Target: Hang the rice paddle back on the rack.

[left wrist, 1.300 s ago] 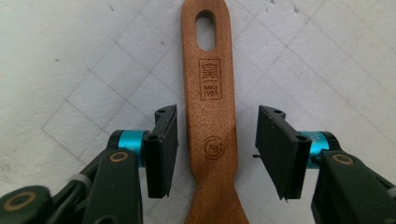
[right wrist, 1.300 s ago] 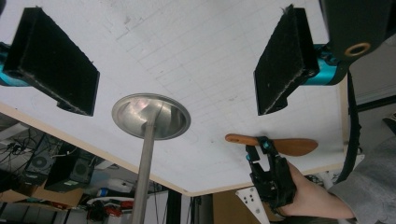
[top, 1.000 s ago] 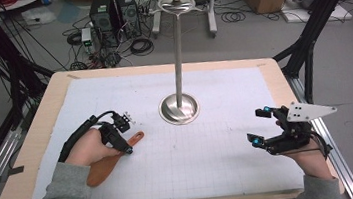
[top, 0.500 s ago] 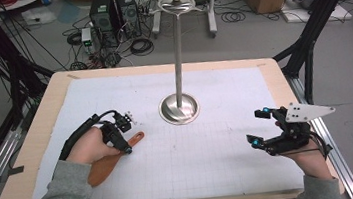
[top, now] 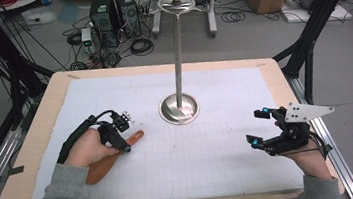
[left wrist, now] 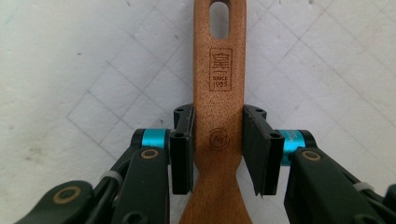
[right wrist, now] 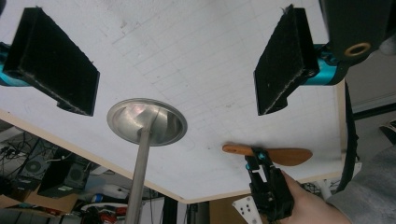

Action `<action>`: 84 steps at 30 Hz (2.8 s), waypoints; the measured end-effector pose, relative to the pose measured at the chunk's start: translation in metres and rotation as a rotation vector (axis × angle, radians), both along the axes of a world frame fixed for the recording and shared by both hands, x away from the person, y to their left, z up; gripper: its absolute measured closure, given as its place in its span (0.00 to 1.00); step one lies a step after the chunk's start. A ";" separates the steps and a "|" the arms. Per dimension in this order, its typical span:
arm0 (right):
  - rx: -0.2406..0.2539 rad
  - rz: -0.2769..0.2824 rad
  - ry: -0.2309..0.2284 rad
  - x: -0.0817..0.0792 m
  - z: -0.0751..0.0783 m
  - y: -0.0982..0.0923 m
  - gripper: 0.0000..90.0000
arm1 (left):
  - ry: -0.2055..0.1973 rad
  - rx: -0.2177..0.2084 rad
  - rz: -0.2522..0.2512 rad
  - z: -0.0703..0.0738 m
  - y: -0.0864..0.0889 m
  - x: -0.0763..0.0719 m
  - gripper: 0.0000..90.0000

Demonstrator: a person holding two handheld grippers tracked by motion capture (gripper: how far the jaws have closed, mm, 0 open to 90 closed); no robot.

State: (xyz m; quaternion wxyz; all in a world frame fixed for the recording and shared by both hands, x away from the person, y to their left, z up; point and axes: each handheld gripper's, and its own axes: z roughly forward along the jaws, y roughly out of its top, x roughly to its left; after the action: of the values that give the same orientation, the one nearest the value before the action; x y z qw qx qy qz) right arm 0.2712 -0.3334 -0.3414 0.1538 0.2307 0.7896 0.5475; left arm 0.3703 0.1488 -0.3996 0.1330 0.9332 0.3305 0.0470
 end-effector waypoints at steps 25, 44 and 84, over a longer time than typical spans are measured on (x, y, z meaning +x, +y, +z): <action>0.019 0.006 -0.009 0.004 0.003 0.001 0.15 | -0.192 -0.267 0.044 0.032 0.028 -0.027 0.73; 0.027 0.015 -0.021 0.013 0.004 0.007 0.15 | -0.345 -0.416 0.071 0.046 0.035 -0.041 0.73; 0.028 0.010 -0.025 0.013 0.005 0.007 0.15 | -0.487 -0.733 0.049 0.092 0.036 -0.042 0.73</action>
State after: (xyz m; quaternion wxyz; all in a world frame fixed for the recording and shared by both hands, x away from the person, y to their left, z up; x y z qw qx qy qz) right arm 0.2843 -0.3260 -0.3365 0.1575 0.2222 0.7810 0.5620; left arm 0.3286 0.1847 -0.3073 0.5281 0.7780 0.3063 0.1484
